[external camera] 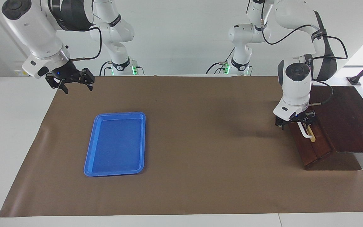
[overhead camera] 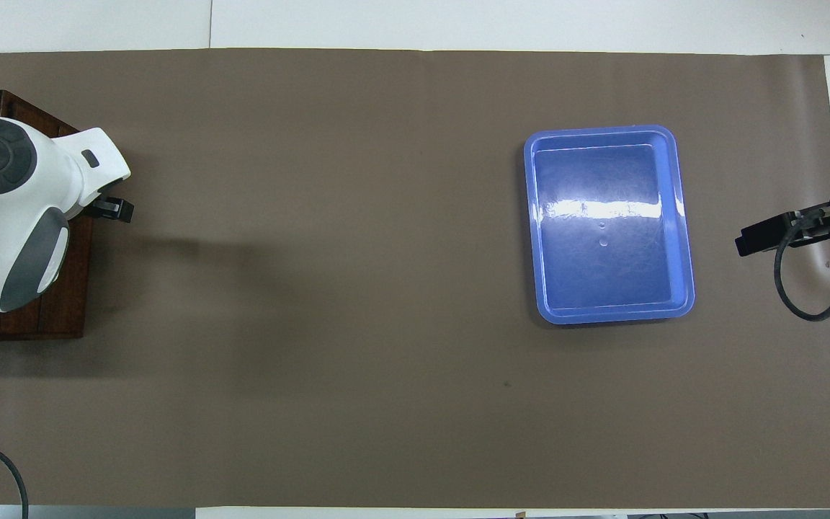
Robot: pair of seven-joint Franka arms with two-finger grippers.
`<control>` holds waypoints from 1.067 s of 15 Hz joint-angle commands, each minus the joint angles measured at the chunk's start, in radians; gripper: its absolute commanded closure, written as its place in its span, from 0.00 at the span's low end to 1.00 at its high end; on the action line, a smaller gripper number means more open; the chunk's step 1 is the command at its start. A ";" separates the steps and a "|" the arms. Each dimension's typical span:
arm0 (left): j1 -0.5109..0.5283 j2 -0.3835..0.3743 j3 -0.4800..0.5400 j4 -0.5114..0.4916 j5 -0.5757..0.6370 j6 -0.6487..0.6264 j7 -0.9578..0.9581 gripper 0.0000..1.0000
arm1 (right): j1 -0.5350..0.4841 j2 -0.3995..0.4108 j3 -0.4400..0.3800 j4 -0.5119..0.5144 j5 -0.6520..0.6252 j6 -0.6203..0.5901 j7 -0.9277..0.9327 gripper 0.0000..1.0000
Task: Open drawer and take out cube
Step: 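Pull the drawer open with the left gripper while the right gripper advances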
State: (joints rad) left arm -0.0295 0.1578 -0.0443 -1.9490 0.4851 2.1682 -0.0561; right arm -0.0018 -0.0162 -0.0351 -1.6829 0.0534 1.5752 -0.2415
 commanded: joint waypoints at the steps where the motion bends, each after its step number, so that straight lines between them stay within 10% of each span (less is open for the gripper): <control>1: 0.017 -0.041 -0.006 -0.088 0.024 0.062 -0.036 0.00 | -0.001 -0.030 0.006 -0.053 0.069 0.052 -0.152 0.00; 16: -0.161 0.006 -0.009 -0.070 -0.080 0.076 -0.361 0.00 | 0.126 -0.083 0.012 -0.198 0.443 0.184 -0.970 0.00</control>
State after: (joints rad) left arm -0.1417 0.1537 -0.0567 -2.0257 0.4675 2.2461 -0.3811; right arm 0.1279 -0.0672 -0.0230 -1.8199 0.4316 1.7331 -1.1083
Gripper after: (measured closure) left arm 0.000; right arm 0.000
